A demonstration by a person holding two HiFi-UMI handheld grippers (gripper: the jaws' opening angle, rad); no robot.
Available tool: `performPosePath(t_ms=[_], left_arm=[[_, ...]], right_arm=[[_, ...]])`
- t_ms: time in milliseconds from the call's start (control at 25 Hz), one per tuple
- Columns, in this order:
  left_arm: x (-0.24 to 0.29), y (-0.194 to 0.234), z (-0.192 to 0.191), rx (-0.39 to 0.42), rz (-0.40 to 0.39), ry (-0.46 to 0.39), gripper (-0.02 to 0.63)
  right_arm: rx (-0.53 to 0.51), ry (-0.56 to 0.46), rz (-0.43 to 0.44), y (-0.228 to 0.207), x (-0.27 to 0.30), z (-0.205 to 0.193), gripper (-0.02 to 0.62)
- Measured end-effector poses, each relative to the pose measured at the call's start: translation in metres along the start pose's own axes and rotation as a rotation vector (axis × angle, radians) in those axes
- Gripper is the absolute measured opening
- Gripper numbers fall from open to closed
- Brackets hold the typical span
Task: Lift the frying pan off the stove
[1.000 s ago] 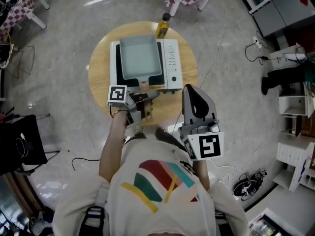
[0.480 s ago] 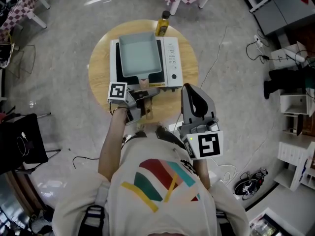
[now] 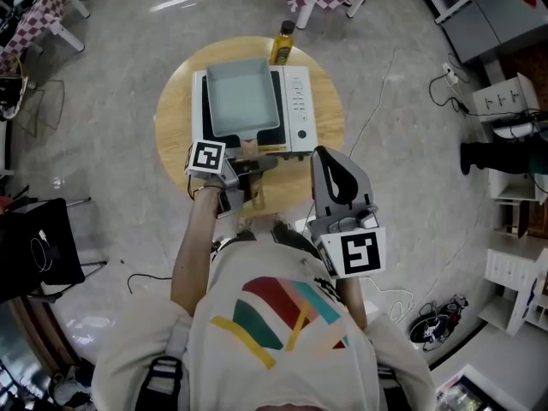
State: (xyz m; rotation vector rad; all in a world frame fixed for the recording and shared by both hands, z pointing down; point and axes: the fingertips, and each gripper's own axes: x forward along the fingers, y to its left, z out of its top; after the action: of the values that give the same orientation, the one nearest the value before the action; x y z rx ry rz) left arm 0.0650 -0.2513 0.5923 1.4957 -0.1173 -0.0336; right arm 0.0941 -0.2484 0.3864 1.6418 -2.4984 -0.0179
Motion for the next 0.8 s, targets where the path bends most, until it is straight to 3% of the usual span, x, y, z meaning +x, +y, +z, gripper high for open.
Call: performPosePath(t_ms=[200,480,800], left_arm=[[-0.002,-0.004,-0.005,0.013,0.024,0.0,0.005],[-0.007,-0.019,-0.009,0.117,0.049,0.021,0.006],[-0.009,-0.081,-0.008,0.256,-0.01,0.016,0.006]], right_arm=[[0.0,-0.005,0.01,-0.002,-0.001,-0.002,-0.002],[0.003,-0.021,0.036,0.003,-0.003,0.002,-0.002],[0.0,-0.037,0.055,0.01,-0.002,0.008,-0.002]])
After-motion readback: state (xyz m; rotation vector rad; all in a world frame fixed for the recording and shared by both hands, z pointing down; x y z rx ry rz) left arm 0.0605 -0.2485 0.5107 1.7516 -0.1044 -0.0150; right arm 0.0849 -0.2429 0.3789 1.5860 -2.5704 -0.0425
